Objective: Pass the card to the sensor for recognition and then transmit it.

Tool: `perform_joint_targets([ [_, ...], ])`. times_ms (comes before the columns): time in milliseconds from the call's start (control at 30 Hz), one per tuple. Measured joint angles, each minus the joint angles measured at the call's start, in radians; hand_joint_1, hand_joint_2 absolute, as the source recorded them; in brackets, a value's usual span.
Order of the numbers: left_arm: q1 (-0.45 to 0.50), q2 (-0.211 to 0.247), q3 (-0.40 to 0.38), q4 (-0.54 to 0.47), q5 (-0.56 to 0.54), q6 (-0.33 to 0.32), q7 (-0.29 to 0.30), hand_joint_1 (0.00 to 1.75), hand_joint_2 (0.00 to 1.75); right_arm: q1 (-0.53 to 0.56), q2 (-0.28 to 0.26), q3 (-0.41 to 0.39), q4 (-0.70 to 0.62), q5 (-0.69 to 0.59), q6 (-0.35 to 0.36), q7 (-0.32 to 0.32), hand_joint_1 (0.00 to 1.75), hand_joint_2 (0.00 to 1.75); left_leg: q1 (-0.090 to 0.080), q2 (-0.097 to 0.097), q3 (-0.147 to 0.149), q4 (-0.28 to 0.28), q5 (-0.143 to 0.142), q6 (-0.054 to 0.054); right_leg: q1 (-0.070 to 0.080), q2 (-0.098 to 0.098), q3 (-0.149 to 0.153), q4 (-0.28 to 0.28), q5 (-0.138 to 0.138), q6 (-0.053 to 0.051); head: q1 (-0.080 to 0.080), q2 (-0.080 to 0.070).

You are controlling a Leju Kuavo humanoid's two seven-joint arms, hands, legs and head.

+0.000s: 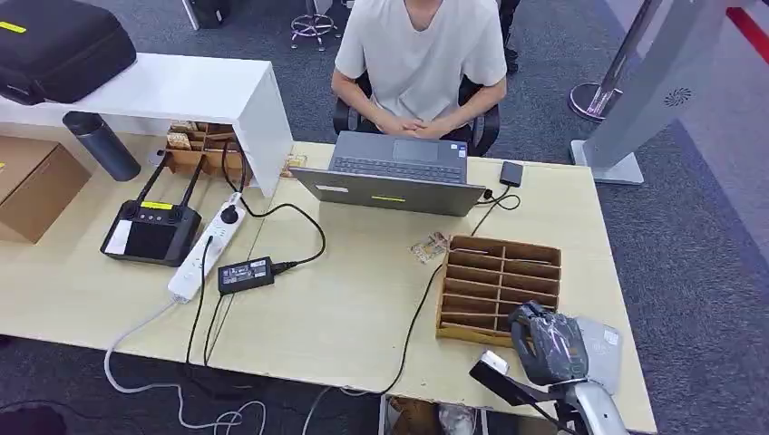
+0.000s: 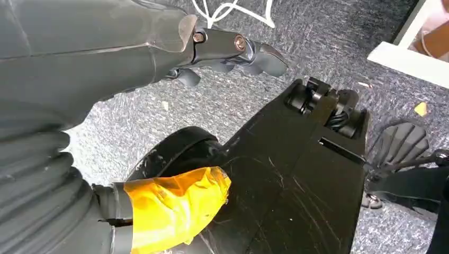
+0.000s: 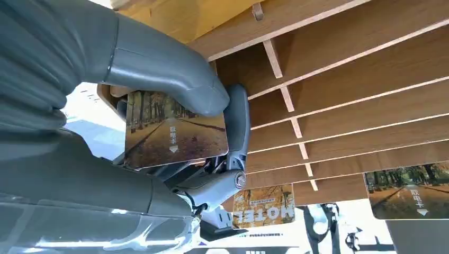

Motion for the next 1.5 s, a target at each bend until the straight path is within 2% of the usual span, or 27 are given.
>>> perform_joint_targets([
  [1500,-0.006,0.000,0.000,-0.002,-0.026,0.000,0.000,0.00,1.75,0.000,0.003,0.000,0.000,0.004,-0.001,0.000,1.54,1.75,0.000,0.000,0.001,0.000,0.000,0.000,0.000,0.000,0.001,0.000,0.000,0.000,0.000,0.000],
])
